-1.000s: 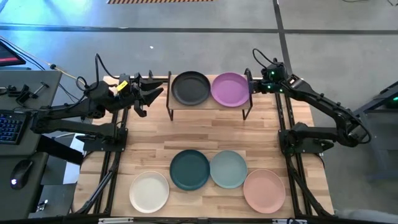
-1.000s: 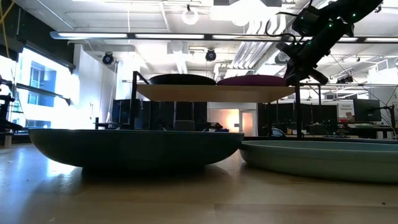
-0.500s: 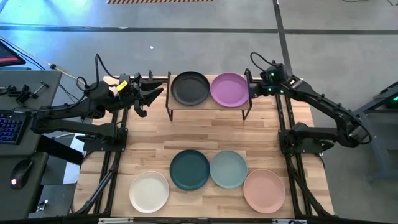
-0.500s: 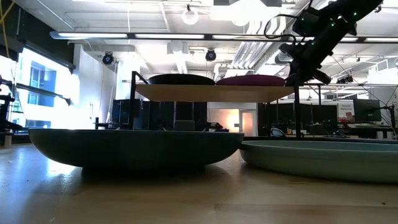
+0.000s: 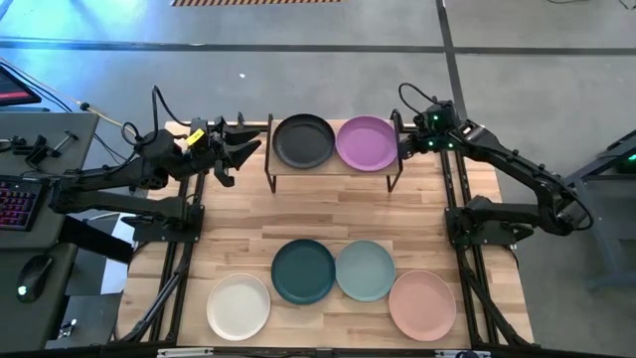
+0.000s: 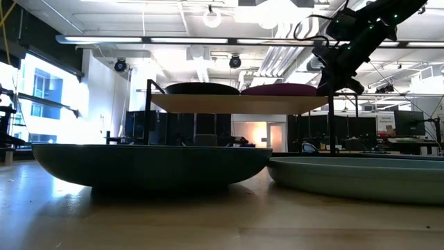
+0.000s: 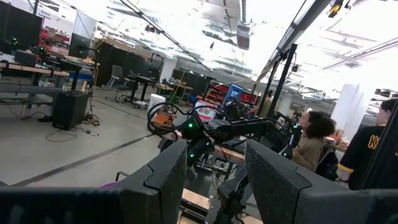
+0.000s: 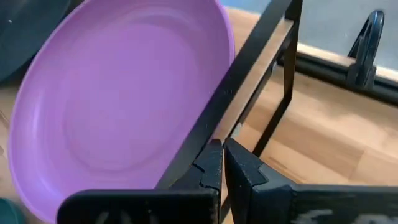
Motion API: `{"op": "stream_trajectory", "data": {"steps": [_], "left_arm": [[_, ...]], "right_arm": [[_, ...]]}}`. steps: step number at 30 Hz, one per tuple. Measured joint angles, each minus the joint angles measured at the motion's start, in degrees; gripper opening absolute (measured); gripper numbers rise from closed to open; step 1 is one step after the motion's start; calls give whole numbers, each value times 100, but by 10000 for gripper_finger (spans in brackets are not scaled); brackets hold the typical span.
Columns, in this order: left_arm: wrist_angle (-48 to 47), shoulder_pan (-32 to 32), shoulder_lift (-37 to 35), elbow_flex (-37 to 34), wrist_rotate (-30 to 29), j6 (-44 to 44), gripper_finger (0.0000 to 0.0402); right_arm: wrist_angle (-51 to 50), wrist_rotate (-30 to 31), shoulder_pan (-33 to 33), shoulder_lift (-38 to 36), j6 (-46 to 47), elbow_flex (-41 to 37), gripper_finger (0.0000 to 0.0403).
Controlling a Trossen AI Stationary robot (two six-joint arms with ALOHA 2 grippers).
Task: Place and stack plates onto a shelf
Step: Adjust the shelf, then stack the white plate on top of the black plate on the shelf
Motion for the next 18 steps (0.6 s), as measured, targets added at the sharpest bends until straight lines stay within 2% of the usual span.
{"op": "stream_trajectory", "data": {"steps": [12, 18], "left_arm": [[-15, 0, 0, 0, -94, 61, 154], [-104, 0, -59, 0, -92, 216, 154]], "right_arm": [[-54, -324, -2, 2, -144, 1, 0], [-803, 3, -42, -249, -653, 1, 0]]}}
